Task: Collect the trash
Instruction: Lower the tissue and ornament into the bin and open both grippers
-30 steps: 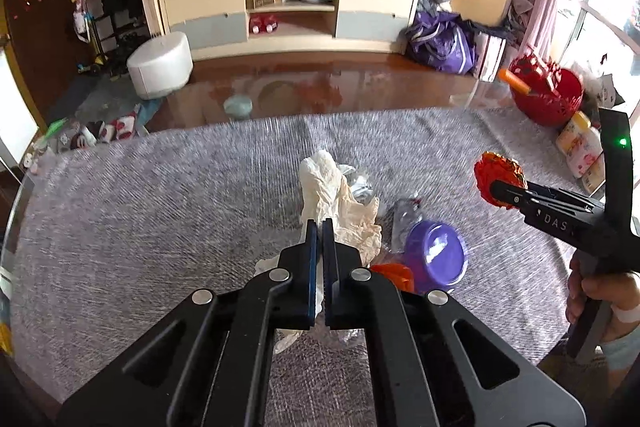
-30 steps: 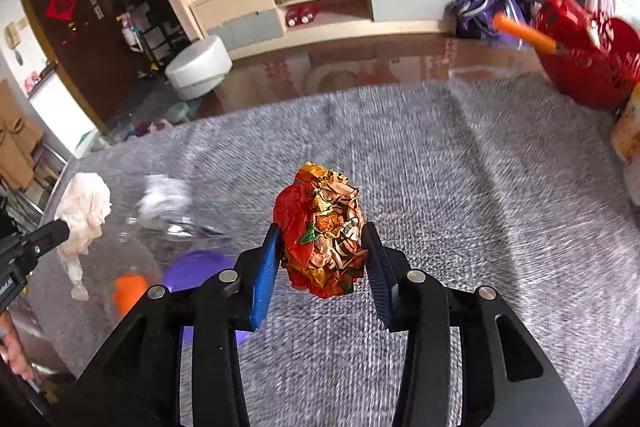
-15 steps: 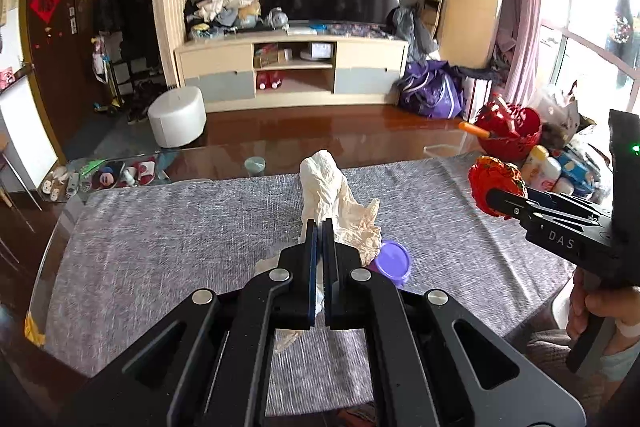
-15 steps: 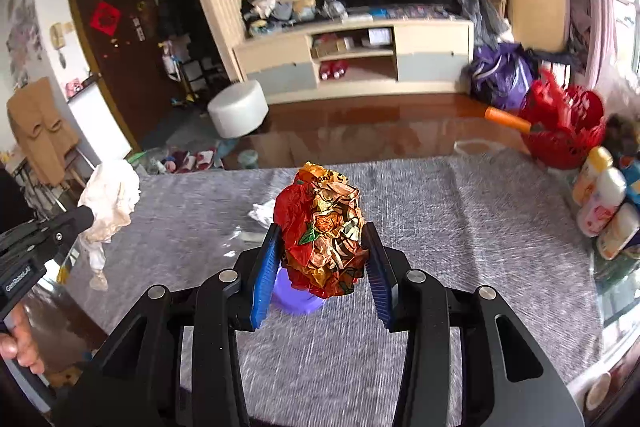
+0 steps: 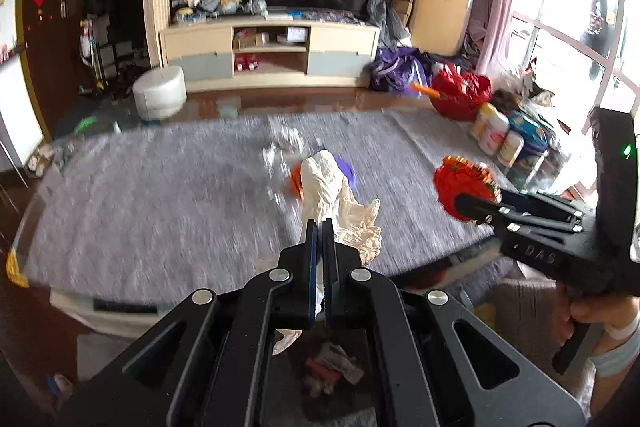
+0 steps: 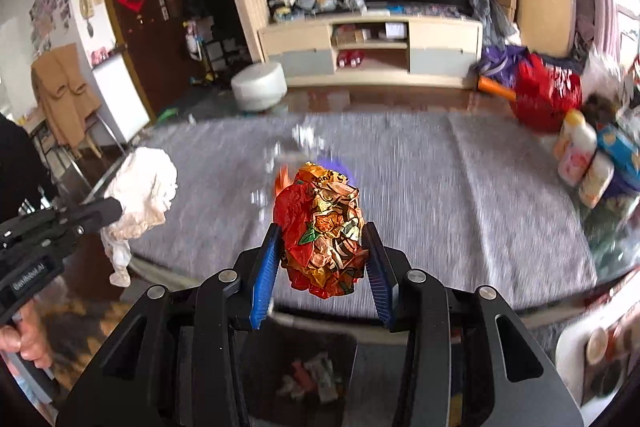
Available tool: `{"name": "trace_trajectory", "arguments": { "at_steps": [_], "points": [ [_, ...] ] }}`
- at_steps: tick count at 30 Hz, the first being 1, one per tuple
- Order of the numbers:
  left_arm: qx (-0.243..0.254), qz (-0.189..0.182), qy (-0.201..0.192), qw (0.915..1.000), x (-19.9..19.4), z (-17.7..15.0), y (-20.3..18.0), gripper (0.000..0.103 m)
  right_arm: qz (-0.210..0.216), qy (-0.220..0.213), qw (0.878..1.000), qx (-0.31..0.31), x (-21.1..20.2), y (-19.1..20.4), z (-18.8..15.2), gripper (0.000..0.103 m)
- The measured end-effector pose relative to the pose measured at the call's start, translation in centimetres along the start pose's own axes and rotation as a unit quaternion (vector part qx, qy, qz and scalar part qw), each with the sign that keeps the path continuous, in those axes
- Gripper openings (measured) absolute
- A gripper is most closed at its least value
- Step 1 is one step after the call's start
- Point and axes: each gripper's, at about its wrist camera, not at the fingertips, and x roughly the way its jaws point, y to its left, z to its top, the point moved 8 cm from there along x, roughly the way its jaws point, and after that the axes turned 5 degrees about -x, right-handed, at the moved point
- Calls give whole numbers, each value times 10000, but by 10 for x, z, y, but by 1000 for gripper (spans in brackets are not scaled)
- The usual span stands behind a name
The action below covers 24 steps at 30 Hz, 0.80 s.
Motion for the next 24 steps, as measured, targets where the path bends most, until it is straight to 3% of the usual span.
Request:
{"name": "trace_trajectory", "arguments": {
  "at_steps": [6, 11, 16, 24],
  "points": [
    [-108, -52, 583, 9982, 26, -72, 6, 1, 81, 616, 9979, 191, 32, 9, -71, 42],
    [-246, -69, 1145, 9931, 58, -128, 13, 1, 262, 1004, 9938, 396, 55, 13, -109, 42],
    [-408, -154, 1598, 9862, 85, -168, 15, 1, 287, 1246, 9906, 481, 73, 16, -135, 42],
    [-468, -320, 2000, 9781, 107, -201, 10, 1, 221, 1624, 9851, 525, 95, 15, -168, 43]
  ]
}}
